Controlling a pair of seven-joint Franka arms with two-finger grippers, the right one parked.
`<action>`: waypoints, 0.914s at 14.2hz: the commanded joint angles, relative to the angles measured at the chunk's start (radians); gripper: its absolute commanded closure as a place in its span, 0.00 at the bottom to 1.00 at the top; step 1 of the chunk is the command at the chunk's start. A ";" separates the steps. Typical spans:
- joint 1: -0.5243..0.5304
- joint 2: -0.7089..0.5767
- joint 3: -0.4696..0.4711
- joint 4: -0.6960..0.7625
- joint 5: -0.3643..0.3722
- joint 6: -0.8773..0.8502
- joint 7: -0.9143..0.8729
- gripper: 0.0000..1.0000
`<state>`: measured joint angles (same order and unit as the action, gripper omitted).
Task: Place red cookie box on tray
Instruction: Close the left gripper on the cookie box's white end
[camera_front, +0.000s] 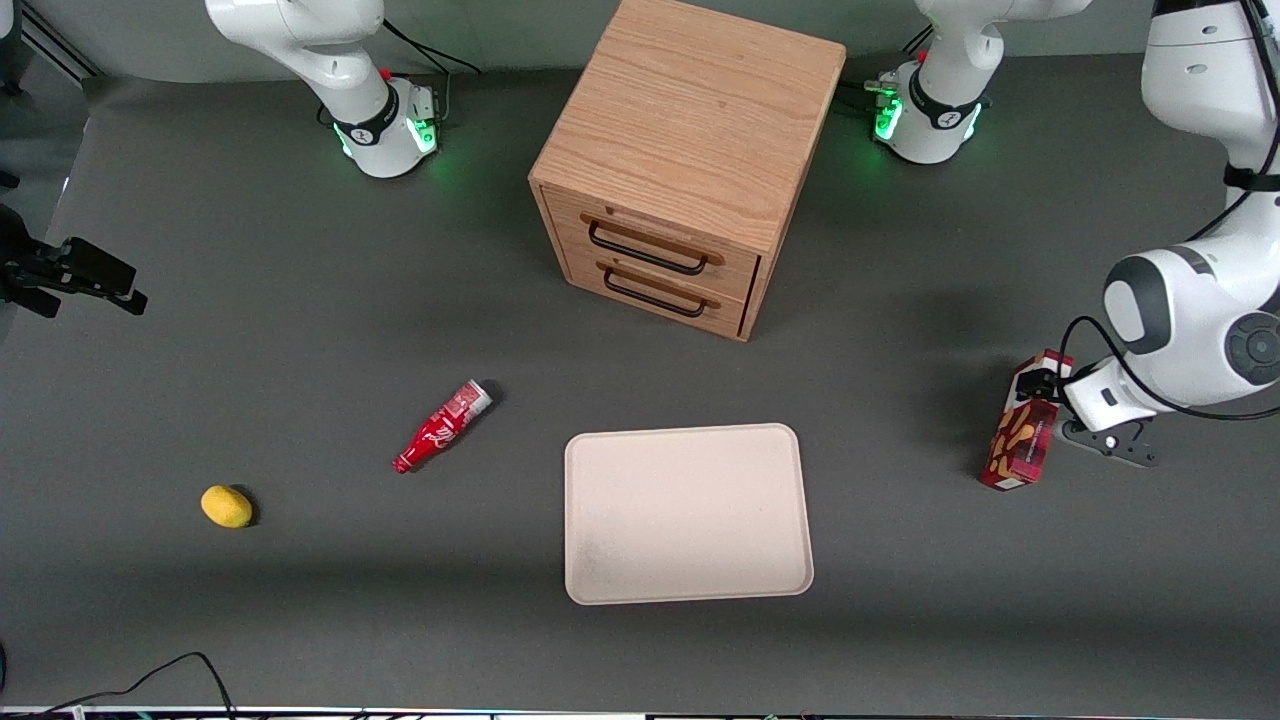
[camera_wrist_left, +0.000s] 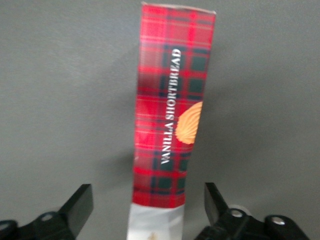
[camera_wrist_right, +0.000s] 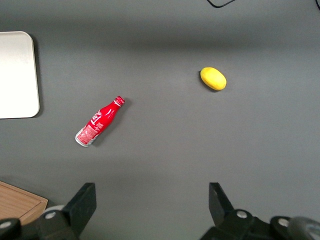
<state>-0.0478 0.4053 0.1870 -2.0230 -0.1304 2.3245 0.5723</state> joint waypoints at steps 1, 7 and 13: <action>-0.009 -0.014 0.003 -0.060 -0.058 0.071 0.015 0.42; -0.009 0.010 0.002 -0.051 -0.069 0.096 0.029 1.00; 0.000 -0.025 -0.006 0.001 -0.072 0.026 0.031 1.00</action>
<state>-0.0488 0.4127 0.1777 -2.0553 -0.1822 2.4035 0.5782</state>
